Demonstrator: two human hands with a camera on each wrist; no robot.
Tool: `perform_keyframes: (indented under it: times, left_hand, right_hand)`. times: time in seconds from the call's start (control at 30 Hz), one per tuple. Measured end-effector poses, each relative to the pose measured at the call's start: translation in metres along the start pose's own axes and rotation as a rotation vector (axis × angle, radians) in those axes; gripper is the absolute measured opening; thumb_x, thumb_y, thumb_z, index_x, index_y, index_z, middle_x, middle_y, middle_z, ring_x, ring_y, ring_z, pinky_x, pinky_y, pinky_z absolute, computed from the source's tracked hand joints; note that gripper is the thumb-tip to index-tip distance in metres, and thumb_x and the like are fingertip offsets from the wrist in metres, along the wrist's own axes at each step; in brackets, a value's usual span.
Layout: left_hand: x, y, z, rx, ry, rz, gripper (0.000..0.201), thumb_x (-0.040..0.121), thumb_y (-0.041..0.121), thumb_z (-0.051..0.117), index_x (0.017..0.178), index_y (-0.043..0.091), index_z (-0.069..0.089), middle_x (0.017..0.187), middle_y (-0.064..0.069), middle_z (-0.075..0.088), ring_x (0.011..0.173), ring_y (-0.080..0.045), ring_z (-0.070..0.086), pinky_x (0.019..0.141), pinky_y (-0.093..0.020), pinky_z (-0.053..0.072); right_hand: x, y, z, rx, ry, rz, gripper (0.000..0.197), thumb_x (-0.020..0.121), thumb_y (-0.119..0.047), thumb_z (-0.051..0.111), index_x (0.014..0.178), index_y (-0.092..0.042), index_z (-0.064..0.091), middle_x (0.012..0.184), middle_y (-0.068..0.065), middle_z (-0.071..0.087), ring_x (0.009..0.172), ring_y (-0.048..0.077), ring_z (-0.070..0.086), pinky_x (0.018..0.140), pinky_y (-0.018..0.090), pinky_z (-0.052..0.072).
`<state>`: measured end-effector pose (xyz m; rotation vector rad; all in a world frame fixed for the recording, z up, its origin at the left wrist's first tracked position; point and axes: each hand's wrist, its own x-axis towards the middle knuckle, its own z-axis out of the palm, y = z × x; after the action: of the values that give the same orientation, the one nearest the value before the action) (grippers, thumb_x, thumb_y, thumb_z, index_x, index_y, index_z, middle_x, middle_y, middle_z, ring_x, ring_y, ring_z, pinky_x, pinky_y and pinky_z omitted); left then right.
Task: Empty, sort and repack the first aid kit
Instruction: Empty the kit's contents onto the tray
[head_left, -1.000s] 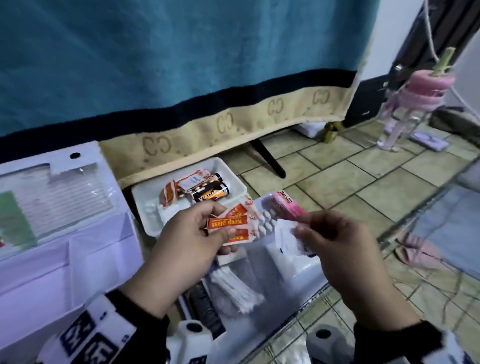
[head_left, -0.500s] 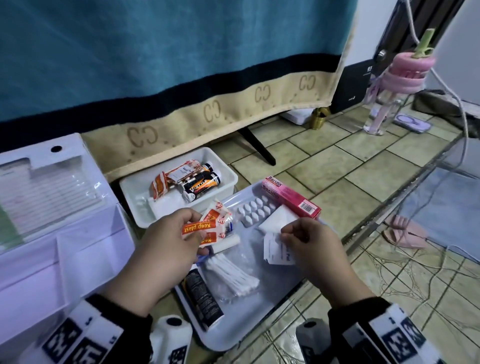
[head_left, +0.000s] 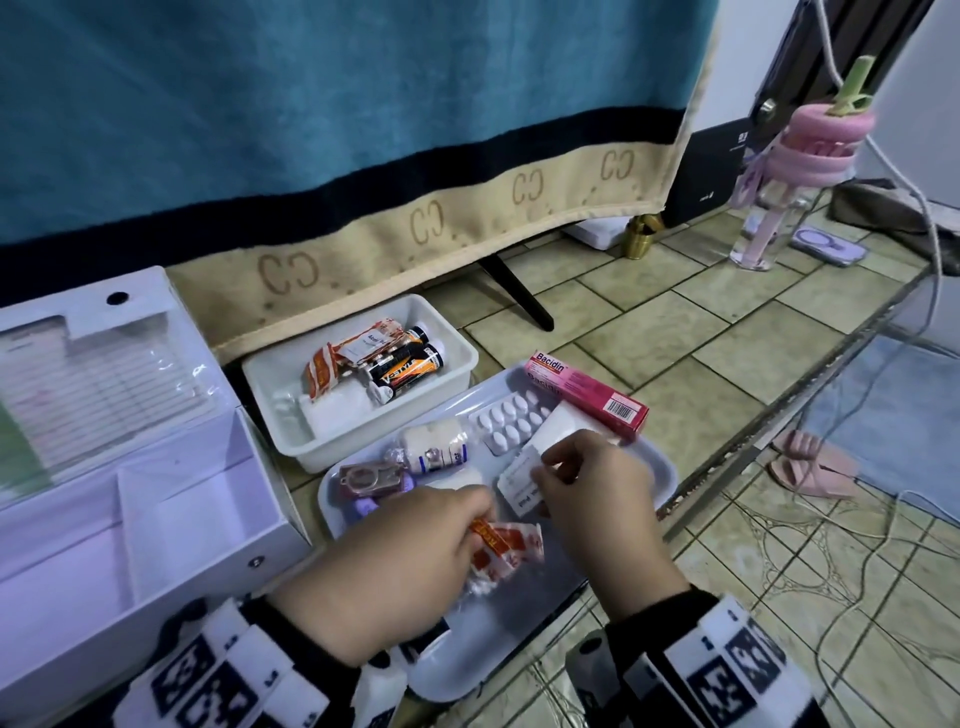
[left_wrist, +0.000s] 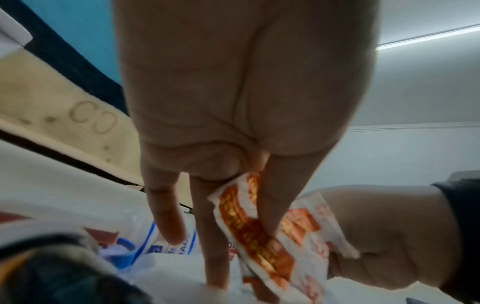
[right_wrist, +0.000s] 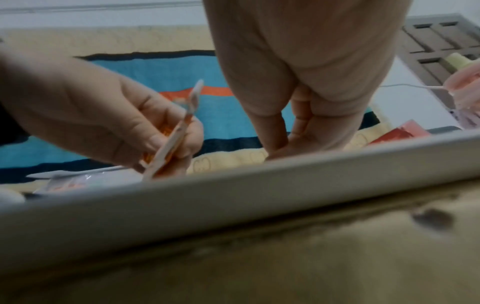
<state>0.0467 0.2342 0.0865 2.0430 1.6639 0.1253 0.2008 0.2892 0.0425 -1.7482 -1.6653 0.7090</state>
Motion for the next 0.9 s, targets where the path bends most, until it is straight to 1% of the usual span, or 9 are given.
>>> perform_keyframes:
  times: [0.07,0.13,0.27,0.37,0.43,0.5,0.6,0.8,0.9]
  left_hand:
    - [0.000,0.000,0.000,0.036,0.042,-0.014,0.005,0.095,0.023,0.043,0.093,0.026,0.047,0.085,0.001,0.058,0.082,-0.018,0.056,0.075,-0.038,0.047]
    - [0.000,-0.001,-0.001,0.043,0.058,-0.029,0.008,0.095,0.023,0.044,0.088,0.028,0.044,0.080,0.001,0.055,0.077,-0.016,0.055,0.072,-0.037,0.047]
    - [0.000,-0.001,-0.006,-0.041,0.167,-0.075,0.007,0.095,0.024,0.047,0.097,0.029,0.051,0.076,0.005,0.055,0.068,-0.009,0.049,0.062,-0.026,0.038]
    - [0.001,-0.002,-0.009,-0.126,0.248,-0.131,0.009,0.094,0.024,0.051,0.098,0.032,0.052,0.073,0.009,0.057,0.060,-0.001,0.048,0.052,-0.015,0.033]
    - [0.003,0.000,-0.009,-0.188,0.282,-0.149,0.005,0.091,0.026,0.056,0.094,0.030,0.054,0.073,0.011,0.061,0.061,0.002,0.053,0.052,-0.012,0.035]
    - [0.004,0.005,-0.009,-0.260,0.295,-0.146,0.009,0.087,0.025,0.063,0.089,0.029,0.055,0.070,0.014,0.062,0.060,0.007,0.055,0.055,-0.007,0.039]
    - [0.007,0.015,-0.007,-0.384,0.252,-0.124,0.021,0.079,0.020,0.073,0.077,0.028,0.054,0.070,0.017,0.066,0.064,0.019,0.056,0.057,0.000,0.038]
    - [0.010,0.019,-0.007,-0.422,0.251,-0.146,0.022,0.070,0.019,0.080,0.075,0.020,0.059,0.070,0.012,0.069,0.065,0.010,0.060,0.055,-0.001,0.038]
    - [0.011,0.019,-0.006,-0.382,0.276,-0.164,0.025,0.067,0.022,0.082,0.078,0.018,0.060,0.072,0.009,0.070,0.069,0.009,0.059,0.056,-0.003,0.039]
  right_hand:
    - [-0.002,-0.003,0.004,-0.019,-0.029,0.003,0.022,0.078,-0.015,0.069,0.069,-0.026,0.053,0.071,-0.008,0.060,0.073,0.013,0.059,0.060,0.013,0.042]
    - [-0.004,-0.007,0.007,-0.014,-0.080,0.002,0.018,0.078,-0.016,0.070,0.067,-0.025,0.058,0.073,-0.004,0.064,0.078,0.016,0.063,0.068,0.024,0.048]
    - [-0.005,-0.010,0.004,-0.116,-0.093,-0.083,0.011,0.085,-0.018,0.062,0.086,-0.014,0.072,0.089,0.003,0.073,0.087,0.022,0.065,0.075,0.029,0.047]
    - [-0.001,-0.011,-0.022,0.089,0.004,-0.078,0.017,0.090,-0.028,0.060,0.082,-0.017,0.071,0.072,-0.004,0.066,0.064,0.009,0.056,0.060,0.021,0.037]
    - [-0.005,-0.015,-0.040,0.277,-0.150,-0.018,0.019,0.086,-0.035,0.065,0.075,-0.020,0.069,0.056,-0.007,0.061,0.047,0.001,0.046,0.048,0.014,0.035]
    - [-0.013,-0.019,-0.046,0.314,-0.324,-0.002,0.017,0.073,-0.034,0.077,0.077,-0.018,0.070,0.057,-0.006,0.064,0.047,0.001,0.049,0.051,0.016,0.040]
    - [-0.016,-0.016,-0.044,0.333,-0.323,0.035,0.019,0.068,-0.016,0.083,0.074,-0.007,0.068,0.057,0.001,0.065,0.047,0.004,0.052,0.053,0.021,0.044]
    - [-0.019,-0.009,-0.049,0.360,-0.474,0.109,0.009,0.077,-0.020,0.075,0.077,-0.012,0.070,0.070,0.008,0.071,0.060,0.014,0.061,0.066,0.032,0.056]
    - [-0.024,-0.008,-0.046,0.387,-0.478,0.117,0.010,0.080,-0.019,0.072,0.075,-0.010,0.070,0.069,0.009,0.072,0.058,0.013,0.061,0.062,0.027,0.054]
